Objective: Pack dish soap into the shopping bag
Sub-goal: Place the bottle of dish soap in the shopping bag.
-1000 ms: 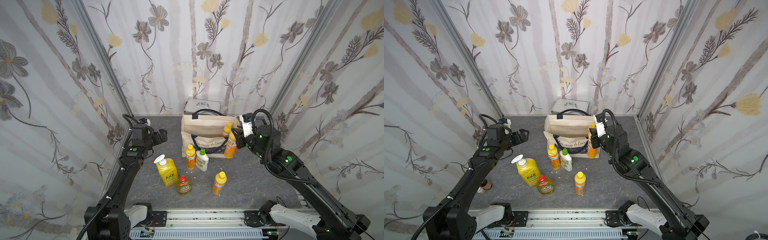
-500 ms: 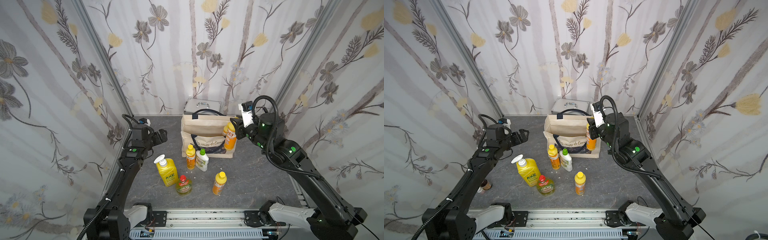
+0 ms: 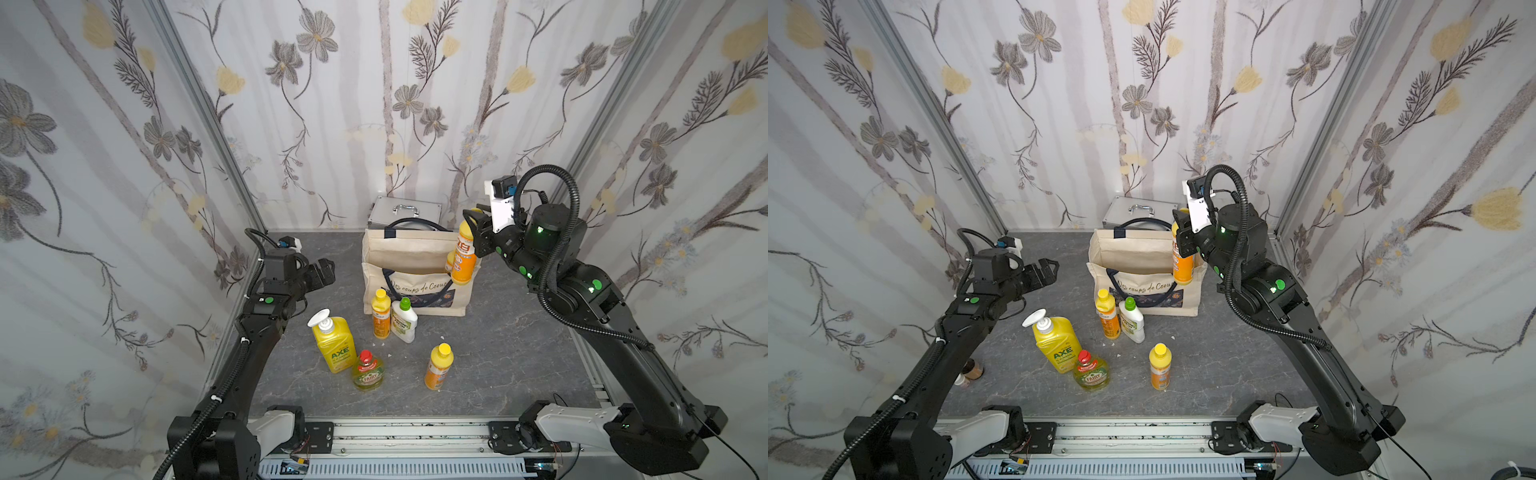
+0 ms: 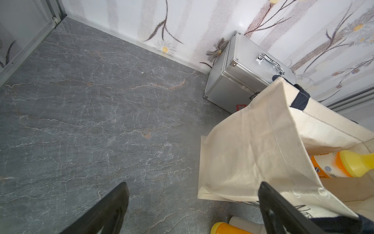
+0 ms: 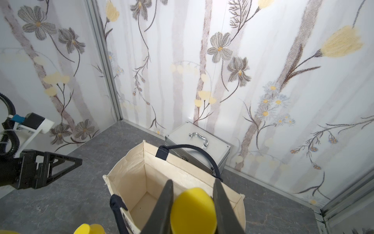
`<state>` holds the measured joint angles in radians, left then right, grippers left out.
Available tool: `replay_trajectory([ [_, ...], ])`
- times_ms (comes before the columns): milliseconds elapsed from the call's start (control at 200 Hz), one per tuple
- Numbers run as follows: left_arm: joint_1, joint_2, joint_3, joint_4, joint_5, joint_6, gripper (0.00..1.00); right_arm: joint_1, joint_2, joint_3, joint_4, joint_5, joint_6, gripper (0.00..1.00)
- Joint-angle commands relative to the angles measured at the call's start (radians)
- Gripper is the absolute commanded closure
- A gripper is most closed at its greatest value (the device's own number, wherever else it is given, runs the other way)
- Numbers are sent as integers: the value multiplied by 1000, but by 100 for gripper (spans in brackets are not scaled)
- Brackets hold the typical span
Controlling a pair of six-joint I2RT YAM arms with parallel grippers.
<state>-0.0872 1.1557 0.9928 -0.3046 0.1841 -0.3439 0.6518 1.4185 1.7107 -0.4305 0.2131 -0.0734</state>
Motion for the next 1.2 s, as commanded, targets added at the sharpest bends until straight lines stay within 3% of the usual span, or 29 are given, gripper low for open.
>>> replay_trajectory([
  [0, 0, 1, 7, 3, -3, 3, 0, -4, 30, 61, 128, 22, -34, 100],
  [749, -1, 10, 9, 3, -11, 10, 0, -78, 151, 110, 174, -82, -15, 100],
  [1194, -2, 7, 5, -1, -15, 11, 0, -111, 146, -21, 240, -146, 29, 100],
])
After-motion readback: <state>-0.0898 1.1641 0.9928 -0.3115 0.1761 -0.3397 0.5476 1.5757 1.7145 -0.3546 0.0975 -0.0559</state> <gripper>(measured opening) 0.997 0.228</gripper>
